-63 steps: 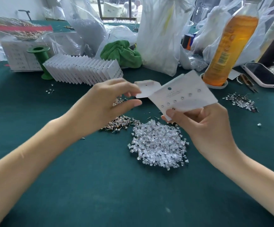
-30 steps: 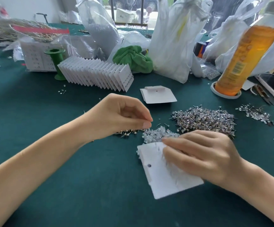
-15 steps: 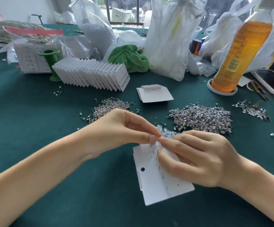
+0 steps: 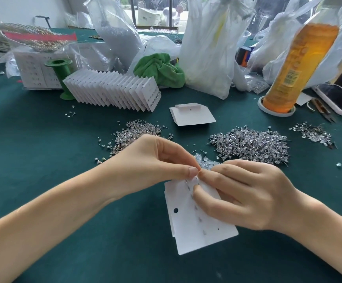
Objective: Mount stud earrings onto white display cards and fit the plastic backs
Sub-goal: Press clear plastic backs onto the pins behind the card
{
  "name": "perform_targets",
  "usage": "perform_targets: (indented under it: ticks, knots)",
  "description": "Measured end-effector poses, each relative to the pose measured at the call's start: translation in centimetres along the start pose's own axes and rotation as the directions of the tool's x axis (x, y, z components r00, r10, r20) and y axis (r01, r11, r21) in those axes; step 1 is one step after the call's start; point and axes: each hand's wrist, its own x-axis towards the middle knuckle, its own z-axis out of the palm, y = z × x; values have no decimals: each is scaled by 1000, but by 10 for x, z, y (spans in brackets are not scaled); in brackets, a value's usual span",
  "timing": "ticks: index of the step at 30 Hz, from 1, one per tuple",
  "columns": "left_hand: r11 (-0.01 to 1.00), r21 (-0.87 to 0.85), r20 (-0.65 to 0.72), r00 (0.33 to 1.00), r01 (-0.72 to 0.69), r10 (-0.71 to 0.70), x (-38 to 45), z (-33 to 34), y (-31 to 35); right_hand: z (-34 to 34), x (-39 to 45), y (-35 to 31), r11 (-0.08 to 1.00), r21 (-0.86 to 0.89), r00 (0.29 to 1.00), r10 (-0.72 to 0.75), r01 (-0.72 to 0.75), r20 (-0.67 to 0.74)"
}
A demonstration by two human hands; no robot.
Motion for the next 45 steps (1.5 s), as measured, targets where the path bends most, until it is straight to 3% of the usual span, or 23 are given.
perform_targets:
  ticks: [16, 25, 45]
  knots:
    - [984, 126, -80, 987, -126, 137, -3, 5, 3, -3, 0, 4, 999, -6, 999, 47, -46, 16]
    - [992, 60, -153, 981, -115, 123, -2, 9, 1, -2, -1, 3, 999, 4, 998, 51, -51, 32]
    - [990, 97, -91, 990, -102, 111, -4, 10, 0, -1, -1, 2, 998, 27, 998, 58, -58, 15]
